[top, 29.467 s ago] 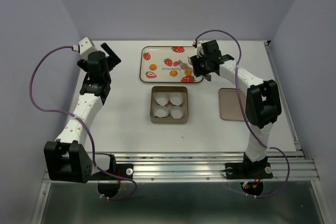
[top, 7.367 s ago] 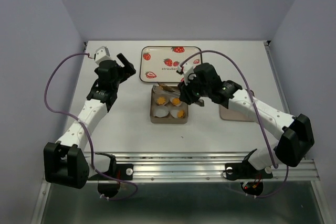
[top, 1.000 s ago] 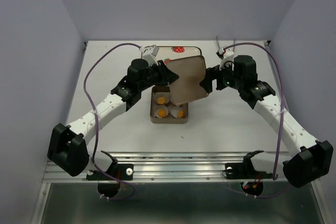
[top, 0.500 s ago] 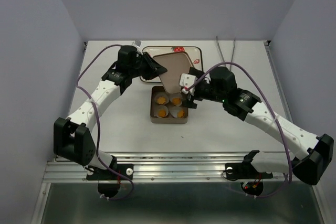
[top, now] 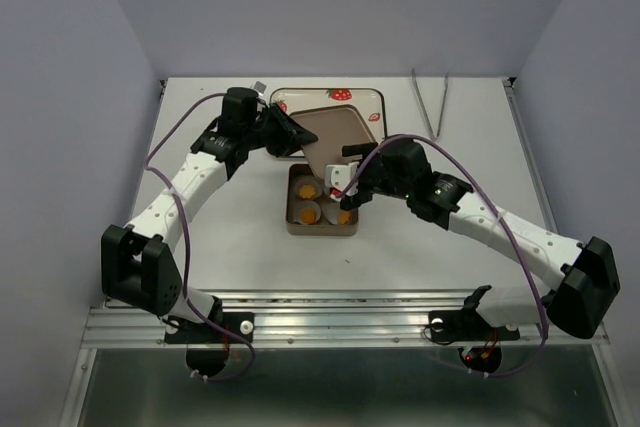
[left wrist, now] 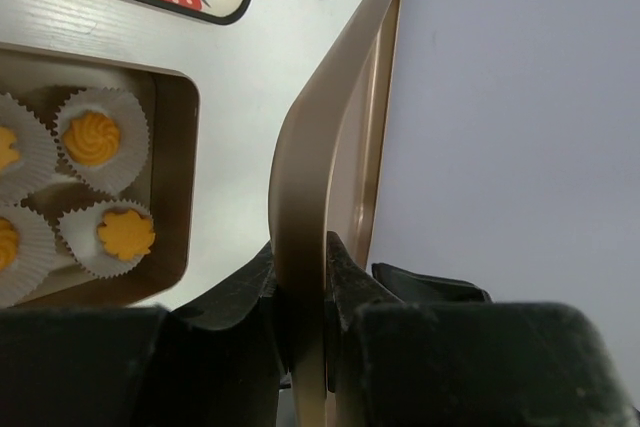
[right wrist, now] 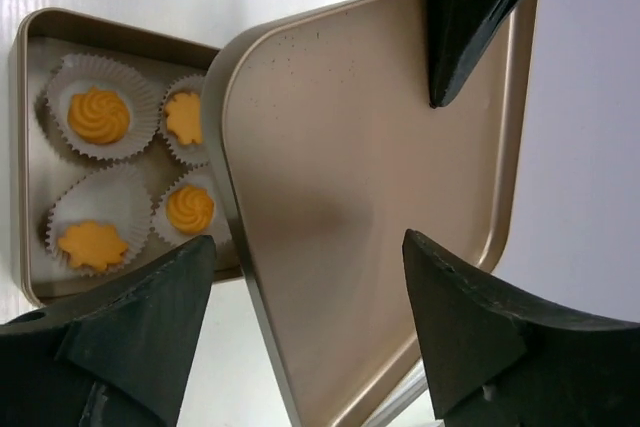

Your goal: Pack the cookies

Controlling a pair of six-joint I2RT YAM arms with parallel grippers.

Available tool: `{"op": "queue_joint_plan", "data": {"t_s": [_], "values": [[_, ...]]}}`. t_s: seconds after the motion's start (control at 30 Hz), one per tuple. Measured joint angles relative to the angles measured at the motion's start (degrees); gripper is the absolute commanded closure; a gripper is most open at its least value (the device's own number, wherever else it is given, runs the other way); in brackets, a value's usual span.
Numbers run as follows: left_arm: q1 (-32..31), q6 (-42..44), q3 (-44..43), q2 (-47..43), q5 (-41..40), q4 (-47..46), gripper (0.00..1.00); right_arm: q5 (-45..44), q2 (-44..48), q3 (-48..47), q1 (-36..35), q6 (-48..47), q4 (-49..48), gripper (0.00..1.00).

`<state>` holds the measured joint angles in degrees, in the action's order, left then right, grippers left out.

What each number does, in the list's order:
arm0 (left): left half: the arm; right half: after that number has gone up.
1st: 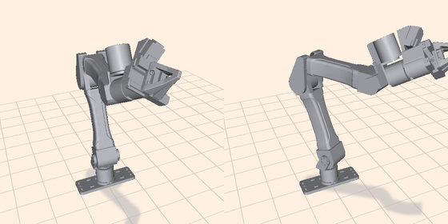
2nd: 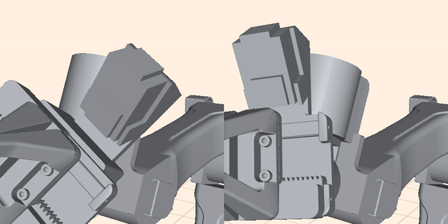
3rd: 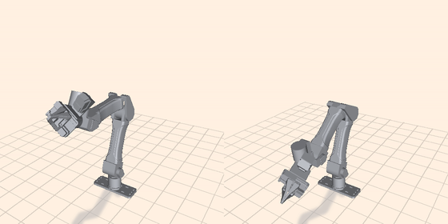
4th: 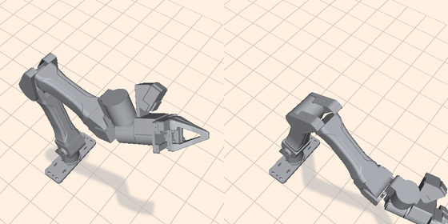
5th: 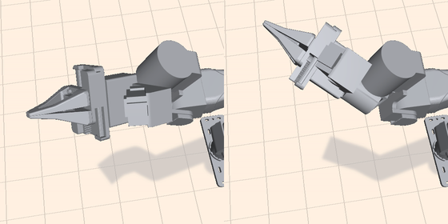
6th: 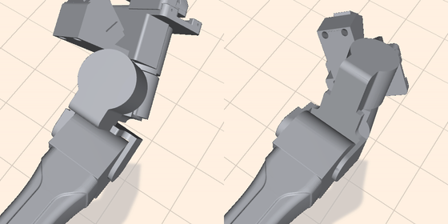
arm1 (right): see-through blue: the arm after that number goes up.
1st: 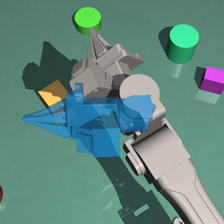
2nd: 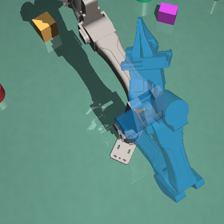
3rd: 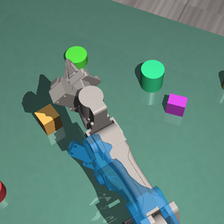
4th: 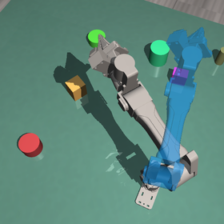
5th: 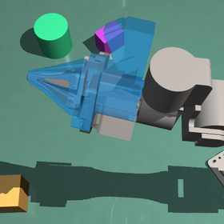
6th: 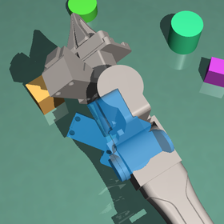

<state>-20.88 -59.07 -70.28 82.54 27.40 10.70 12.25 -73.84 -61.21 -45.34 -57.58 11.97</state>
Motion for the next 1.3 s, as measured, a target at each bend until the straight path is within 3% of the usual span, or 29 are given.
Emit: {"op": "queue_joint_plan", "data": {"t_s": [0.2, 0.23, 0.27, 0.3, 0.4, 0.5, 0.53, 0.57, 0.77, 0.93, 1.1, 1.3], "values": [[0.0, -0.4, 0.2, -2.3, 1.7, 0.7, 1.00, -0.3, 0.0, 2.9, 0.0, 0.3, -6.4, 0.60], [0.0, -0.4, 0.2, -2.8, 1.6, 0.8, 0.95, -0.4, 0.0, 2.9, 0.0, 0.4, -7.0, 0.63], [0.1, -0.9, 0.3, -3.2, 1.4, 0.7, 0.88, -0.2, 0.1, 2.9, 0.0, 0.5, -7.4, 0.67], [0.6, -1.6, 0.3, -3.7, 1.3, 0.8, 0.62, 0.0, 0.1, 2.9, 0.0, 0.5, -8.2, 0.70], [1.3, -2.4, 1.0, -4.8, 1.5, 0.6, 0.32, 0.4, 0.6, 3.0, -0.2, 2.4, -10.2, 0.75], [1.0, -1.9, 2.1, -6.0, 3.0, -0.1, 0.20, 0.0, 1.2, 3.1, 0.0, 5.6, -11.6, 0.80], [0.9, -1.8, 2.8, -6.7, 3.4, -0.4, 0.07, -0.4, 1.5, 3.1, 0.1, 7.0, -11.8, 0.85], [0.7, -1.8, 3.2, -7.1, 3.6, -0.9, 0.01, -0.9, 1.8, 3.1, 0.1, 8.4, -12.5, 0.86], [0.7, -0.7, 4.7, -10.6, 3.3, -2.0, 0.01, -5.9, 2.9, 3.1, 0.0, 16.9, -15.5, 0.88], [0.7, 2.7, 5.7, -14.6, 0.6, -4.0, 0.01, -14.8, 2.9, 3.1, -0.4, 29.6, -17.6, 0.88], [0.7, 7.8, 14.0, -26.1, -6.6, -7.1, 0.01, -22.5, 4.0, 2.9, 2.1, 44.7, -16.6, 0.86], [0.7, 13.5, 17.7, -35.7, -18.6, -7.2, 0.01, -9.6, 5.9, 0.5, 14.6, 66.2, -12.0, 0.85]]}}
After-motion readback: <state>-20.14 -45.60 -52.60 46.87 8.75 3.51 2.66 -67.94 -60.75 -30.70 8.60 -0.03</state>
